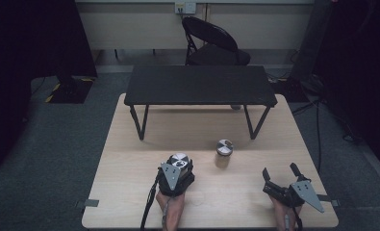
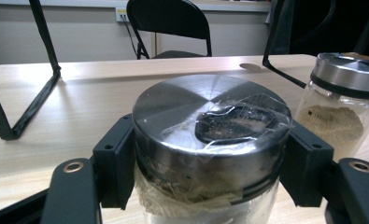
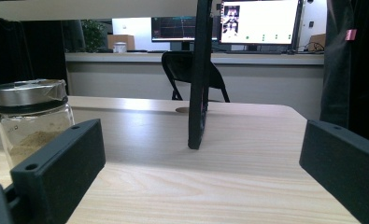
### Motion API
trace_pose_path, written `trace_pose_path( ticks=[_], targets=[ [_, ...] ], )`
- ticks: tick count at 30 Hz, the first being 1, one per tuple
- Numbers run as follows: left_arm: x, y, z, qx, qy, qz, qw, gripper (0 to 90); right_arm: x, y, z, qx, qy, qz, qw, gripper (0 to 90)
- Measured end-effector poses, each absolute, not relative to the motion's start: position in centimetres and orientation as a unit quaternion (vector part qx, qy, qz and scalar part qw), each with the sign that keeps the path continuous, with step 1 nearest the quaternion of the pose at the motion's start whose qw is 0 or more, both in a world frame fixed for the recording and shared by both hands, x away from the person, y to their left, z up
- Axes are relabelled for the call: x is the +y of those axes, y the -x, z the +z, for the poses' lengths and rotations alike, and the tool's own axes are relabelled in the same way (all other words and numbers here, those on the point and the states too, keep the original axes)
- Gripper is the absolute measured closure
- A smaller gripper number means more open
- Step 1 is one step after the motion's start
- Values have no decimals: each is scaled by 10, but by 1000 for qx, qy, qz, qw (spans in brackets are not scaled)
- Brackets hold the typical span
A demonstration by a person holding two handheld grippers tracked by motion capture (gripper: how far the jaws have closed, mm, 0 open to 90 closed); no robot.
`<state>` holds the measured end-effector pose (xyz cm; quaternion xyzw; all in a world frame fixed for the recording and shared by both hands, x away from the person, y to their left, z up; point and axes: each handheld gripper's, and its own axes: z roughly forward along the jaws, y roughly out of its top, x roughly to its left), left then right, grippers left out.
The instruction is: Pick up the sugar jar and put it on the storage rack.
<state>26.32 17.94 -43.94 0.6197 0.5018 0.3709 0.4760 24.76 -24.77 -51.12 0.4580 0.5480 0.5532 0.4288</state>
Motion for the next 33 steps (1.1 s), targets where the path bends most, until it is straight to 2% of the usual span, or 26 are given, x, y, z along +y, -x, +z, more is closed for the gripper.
trace_pose_path(
  ticks=[33],
  targets=[
    [185, -256, -390, 480, -626, 371, 491, 317, -246, -248, -511, 547, -461, 551, 430, 0]
  ],
)
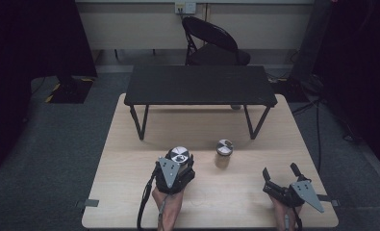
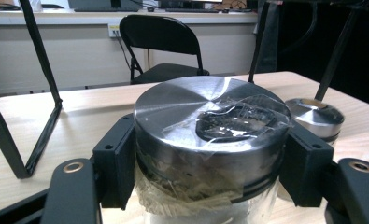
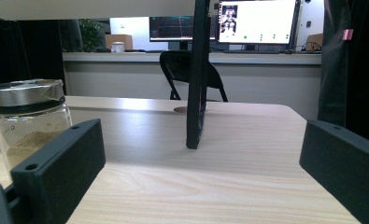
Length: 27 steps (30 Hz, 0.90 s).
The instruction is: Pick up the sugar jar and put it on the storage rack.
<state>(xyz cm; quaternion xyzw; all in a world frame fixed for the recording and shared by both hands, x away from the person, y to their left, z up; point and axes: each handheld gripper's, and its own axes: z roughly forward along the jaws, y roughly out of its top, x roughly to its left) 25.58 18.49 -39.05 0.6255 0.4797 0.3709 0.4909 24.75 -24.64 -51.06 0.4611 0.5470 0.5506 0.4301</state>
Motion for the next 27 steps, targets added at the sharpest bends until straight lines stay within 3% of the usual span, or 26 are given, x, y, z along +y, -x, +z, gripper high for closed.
trace_pose_path(
  ticks=[27],
  targets=[
    [186, -264, -340, 454, -613, 396, 512, 317, -244, -247, -511, 544, -465, 547, 435, 0]
  ],
)
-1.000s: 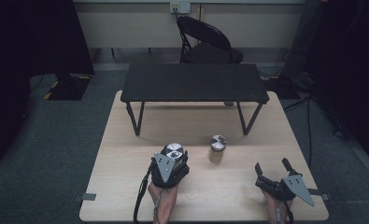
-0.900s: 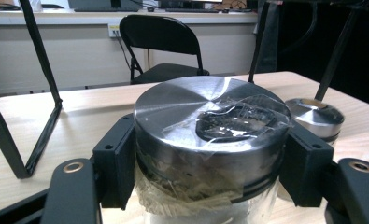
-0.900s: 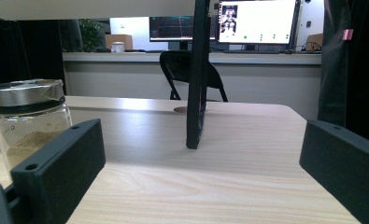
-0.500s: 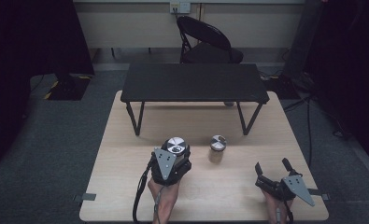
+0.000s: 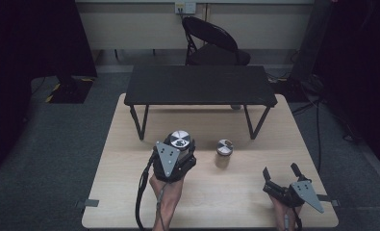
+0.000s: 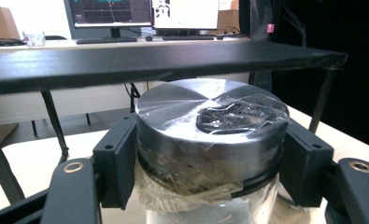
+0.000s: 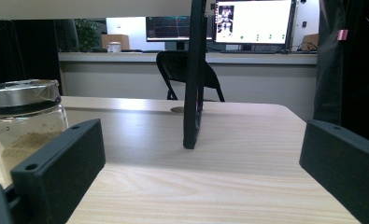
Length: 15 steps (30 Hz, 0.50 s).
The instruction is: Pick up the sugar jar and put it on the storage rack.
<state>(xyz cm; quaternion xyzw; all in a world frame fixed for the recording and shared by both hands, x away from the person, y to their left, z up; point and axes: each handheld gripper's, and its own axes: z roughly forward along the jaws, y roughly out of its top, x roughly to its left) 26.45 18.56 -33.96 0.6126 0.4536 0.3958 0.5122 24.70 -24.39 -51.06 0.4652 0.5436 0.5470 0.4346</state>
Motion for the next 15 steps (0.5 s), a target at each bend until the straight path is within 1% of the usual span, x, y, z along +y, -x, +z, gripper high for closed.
trace_pose_path(
  ticks=[7, 12, 15],
  targets=[
    [187, -271, -325, 444, -615, 399, 516, 317, -244, -247, -511, 544, -465, 547, 435, 0],
    [185, -283, -312, 442, -615, 403, 515, 317, -244, -247, -511, 544, -465, 547, 435, 0],
    [190, -296, -304, 452, -604, 389, 529, 317, -244, -247, -511, 544, -463, 548, 435, 0]
  ],
)
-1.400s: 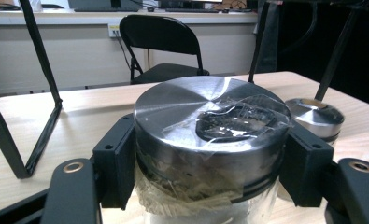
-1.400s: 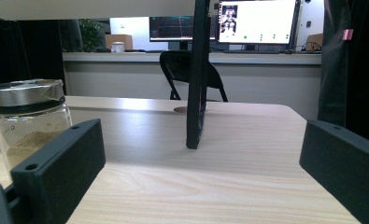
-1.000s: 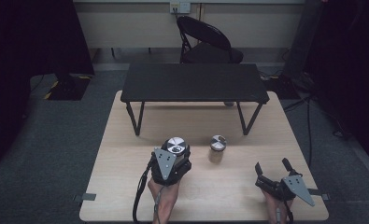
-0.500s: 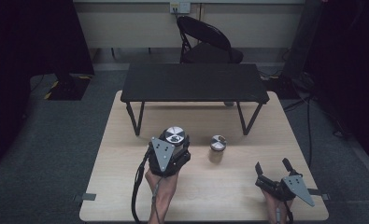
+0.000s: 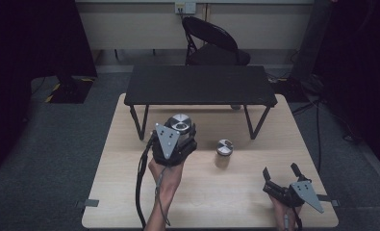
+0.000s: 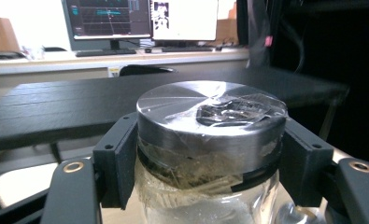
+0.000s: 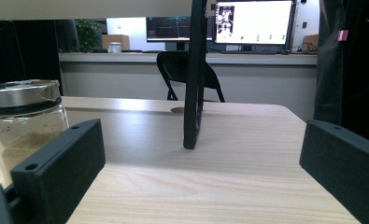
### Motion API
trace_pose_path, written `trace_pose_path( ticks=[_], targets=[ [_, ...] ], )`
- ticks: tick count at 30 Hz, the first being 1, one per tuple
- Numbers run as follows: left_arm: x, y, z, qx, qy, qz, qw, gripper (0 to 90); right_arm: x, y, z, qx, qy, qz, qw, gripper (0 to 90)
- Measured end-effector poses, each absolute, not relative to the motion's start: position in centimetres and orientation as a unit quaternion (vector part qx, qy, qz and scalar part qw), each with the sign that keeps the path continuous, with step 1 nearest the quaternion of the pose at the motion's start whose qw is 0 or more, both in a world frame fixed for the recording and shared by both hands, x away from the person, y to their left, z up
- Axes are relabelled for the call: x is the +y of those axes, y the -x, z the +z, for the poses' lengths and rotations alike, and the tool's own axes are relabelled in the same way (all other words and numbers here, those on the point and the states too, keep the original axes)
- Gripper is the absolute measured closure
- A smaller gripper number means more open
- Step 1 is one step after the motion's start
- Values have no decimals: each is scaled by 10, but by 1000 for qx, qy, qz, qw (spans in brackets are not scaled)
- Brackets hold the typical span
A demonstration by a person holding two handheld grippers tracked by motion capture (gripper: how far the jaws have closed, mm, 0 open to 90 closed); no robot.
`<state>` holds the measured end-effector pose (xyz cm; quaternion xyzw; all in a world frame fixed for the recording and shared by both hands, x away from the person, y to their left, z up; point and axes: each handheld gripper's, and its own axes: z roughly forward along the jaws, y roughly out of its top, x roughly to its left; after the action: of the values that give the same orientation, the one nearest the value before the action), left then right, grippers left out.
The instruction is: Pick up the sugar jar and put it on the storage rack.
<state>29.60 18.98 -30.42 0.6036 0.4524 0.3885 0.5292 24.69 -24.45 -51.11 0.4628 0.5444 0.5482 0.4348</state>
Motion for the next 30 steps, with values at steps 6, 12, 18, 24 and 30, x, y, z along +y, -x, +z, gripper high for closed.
trace_pose_path(
  ticks=[6, 12, 18, 24, 30],
  targets=[
    [189, -320, -288, 451, -605, 402, 519, 318, -247, -247, -511, 547, -461, 550, 430, 0],
    [195, -342, -272, 452, -604, 415, 509, 318, -247, -247, -511, 548, -460, 551, 430, 0],
    [194, -365, -262, 450, -608, 423, 498, 318, -247, -247, -511, 548, -460, 551, 429, 0],
    [188, -390, -254, 442, -620, 425, 488, 318, -248, -247, -511, 549, -459, 552, 428, 0],
    [184, -411, -249, 432, -624, 433, 486, 318, -249, -248, -511, 550, -457, 554, 426, 0]
  ],
)
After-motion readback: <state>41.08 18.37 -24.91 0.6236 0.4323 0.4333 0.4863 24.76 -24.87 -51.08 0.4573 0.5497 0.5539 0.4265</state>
